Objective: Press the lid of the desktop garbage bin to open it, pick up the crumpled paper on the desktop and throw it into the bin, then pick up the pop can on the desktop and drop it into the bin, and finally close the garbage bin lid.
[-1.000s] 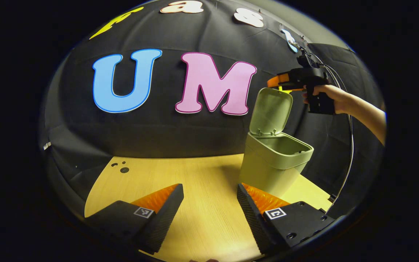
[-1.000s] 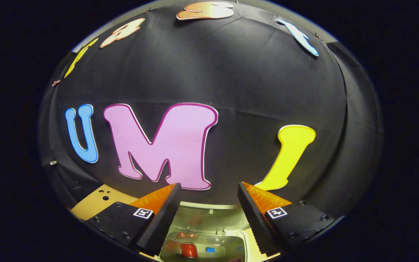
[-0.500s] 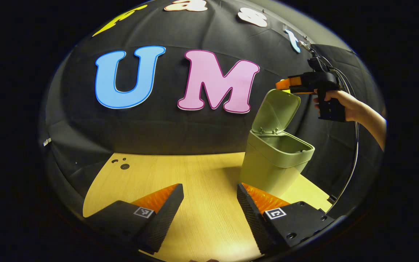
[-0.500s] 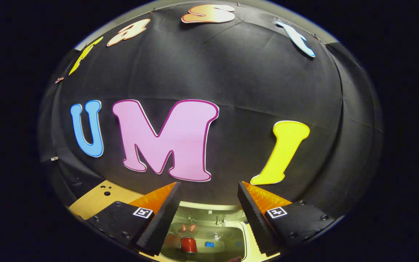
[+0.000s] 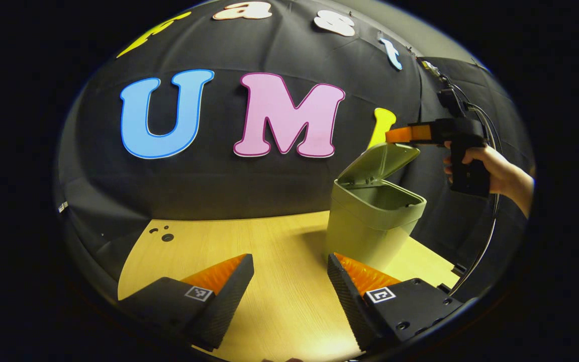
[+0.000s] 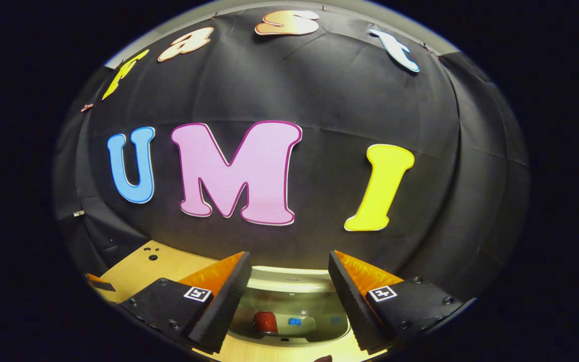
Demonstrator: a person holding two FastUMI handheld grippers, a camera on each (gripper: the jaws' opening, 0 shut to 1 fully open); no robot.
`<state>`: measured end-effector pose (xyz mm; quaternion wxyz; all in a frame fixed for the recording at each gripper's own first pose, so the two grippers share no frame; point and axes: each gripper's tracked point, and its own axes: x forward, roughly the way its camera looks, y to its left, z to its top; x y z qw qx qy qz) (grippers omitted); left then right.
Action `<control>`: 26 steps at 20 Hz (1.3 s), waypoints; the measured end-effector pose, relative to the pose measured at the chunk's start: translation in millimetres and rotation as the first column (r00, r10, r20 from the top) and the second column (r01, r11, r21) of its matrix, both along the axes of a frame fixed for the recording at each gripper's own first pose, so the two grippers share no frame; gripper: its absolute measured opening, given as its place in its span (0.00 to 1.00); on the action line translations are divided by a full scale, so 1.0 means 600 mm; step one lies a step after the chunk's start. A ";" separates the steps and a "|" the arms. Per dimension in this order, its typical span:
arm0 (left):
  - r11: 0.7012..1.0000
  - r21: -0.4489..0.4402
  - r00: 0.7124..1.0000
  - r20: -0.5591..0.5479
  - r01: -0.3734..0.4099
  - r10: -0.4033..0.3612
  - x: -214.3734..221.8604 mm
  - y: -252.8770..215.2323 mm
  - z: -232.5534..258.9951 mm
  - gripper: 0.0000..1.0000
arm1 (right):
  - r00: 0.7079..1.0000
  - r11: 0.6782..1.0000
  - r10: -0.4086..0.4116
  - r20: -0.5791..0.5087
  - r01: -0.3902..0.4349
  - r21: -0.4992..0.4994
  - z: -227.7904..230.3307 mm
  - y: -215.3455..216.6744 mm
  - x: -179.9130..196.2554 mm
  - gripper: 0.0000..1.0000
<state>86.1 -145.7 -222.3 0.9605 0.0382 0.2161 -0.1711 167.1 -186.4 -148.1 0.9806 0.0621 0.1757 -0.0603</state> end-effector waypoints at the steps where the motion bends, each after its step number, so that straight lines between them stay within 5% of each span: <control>1: 1.000 0.001 1.000 0.001 0.001 -0.001 0.000 -0.001 0.001 0.95 | 1.000 1.000 0.001 -0.006 -0.001 0.005 -0.010 0.006 -0.008 0.97; 26: 1.000 -0.003 1.000 -0.027 -0.001 0.001 0.005 -0.010 -0.018 0.95 | 0.990 0.994 0.050 -0.132 -0.036 0.108 -0.177 0.064 -0.089 0.99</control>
